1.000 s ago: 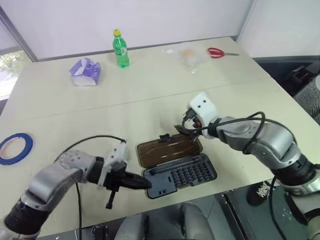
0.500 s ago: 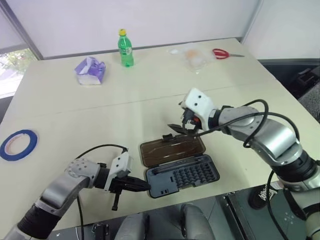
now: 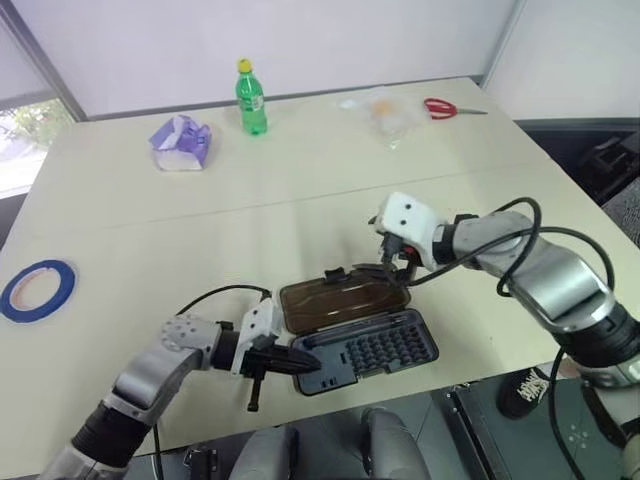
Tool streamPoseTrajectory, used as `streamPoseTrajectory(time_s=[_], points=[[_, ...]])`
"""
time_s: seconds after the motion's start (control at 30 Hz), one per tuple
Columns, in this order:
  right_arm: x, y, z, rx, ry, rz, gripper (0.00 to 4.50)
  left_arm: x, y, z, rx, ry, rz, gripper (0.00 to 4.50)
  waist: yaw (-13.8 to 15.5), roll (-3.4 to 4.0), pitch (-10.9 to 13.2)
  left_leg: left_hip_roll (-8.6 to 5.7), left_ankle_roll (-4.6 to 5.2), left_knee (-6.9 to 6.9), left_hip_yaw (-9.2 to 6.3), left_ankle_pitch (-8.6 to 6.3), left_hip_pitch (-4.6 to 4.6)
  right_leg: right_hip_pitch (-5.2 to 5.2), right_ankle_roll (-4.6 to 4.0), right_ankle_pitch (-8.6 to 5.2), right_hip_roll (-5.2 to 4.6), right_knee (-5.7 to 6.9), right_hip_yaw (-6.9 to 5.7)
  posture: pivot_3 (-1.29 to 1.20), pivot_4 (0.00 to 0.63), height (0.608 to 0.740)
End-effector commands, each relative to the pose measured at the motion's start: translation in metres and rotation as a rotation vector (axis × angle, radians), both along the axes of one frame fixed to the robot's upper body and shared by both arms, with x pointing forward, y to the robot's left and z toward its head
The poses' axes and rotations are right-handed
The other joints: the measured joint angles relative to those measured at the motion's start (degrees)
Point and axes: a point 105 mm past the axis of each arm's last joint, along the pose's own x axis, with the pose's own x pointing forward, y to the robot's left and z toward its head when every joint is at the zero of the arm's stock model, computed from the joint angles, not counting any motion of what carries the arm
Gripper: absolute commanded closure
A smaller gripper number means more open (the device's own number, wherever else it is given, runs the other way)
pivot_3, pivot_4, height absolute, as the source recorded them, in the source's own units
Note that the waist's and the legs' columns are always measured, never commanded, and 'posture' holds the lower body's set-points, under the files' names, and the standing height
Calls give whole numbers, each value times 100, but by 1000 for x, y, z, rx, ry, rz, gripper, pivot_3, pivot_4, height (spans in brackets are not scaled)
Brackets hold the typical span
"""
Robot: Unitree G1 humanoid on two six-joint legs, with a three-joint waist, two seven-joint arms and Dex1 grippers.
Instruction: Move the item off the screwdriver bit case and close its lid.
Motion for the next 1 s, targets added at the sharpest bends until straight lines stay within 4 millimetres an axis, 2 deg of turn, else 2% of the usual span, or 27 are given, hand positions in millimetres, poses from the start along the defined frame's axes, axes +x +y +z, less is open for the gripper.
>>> streamPoseTrajectory(time_s=[0.03, 0.33, 1.0], points=[[16, 1, 8, -25, -59, 32, 37, 4, 6, -15, 61, 12, 50, 4500, 5, 0, 0, 0, 0, 0, 0, 0, 2, 2, 0, 0, 0, -2, 0, 0, 150, 740], [23, 0, -19, -60, 45, 86, 37, 3, 7, -21, 59, 5, 59, 4500, 9, 1, -1, 0, -1, -1, -6, 1, 2, 3, 0, 1, 0, -5, -2, 0, 150, 740], [27, -5, -53, -126, 92, 94, 37, 3, 6, -23, 59, -10, 63, 4500, 9, 4, -5, -1, -2, -1, -8, 1, 6, 9, 0, 1, 0, -5, -3, 0, 150, 740]])
